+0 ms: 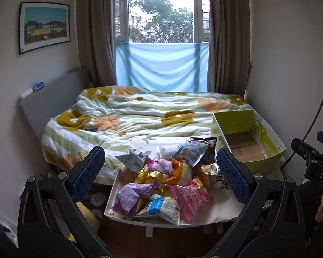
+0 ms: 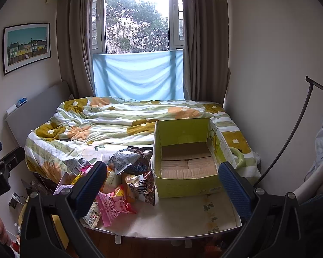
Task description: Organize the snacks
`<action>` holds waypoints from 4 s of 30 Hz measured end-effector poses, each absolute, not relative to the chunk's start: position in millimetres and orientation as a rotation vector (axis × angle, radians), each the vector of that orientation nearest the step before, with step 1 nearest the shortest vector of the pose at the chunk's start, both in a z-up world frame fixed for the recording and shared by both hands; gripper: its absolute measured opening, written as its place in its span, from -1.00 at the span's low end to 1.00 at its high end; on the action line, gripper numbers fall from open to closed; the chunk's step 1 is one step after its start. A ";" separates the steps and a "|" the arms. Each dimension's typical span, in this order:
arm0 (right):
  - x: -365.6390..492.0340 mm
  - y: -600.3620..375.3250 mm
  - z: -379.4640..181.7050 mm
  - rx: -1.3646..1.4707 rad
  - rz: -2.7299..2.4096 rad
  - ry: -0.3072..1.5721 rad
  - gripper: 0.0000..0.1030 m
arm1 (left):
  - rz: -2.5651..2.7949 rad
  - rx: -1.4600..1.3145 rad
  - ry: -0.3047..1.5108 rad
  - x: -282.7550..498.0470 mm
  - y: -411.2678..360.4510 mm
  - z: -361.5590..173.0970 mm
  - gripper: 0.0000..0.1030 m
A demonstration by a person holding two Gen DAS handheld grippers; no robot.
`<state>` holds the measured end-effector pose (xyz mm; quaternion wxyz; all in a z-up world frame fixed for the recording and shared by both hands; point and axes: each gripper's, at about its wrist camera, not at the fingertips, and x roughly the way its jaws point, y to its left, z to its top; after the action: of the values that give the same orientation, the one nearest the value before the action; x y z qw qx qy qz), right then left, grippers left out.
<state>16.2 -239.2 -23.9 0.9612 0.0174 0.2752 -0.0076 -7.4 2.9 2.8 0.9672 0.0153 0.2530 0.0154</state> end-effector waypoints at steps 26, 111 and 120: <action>17.3 -235.7 -30.6 0.034 -0.014 0.563 0.99 | 0.029 0.028 0.515 -7.4 4.8 0.0 0.99; 178.0 -141.0 -298.0 0.017 0.642 1.194 1.00 | -0.142 0.289 1.254 133.0 1.5 -306.9 0.89; 186.0 -133.5 -307.1 0.038 0.670 1.214 0.99 | -0.148 0.258 1.258 124.6 5.9 -299.8 0.64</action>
<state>186.0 -133.5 -307.1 0.7688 0.0175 0.5597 0.3090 124.6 5.9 -299.8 0.7983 0.1203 0.5861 -0.0688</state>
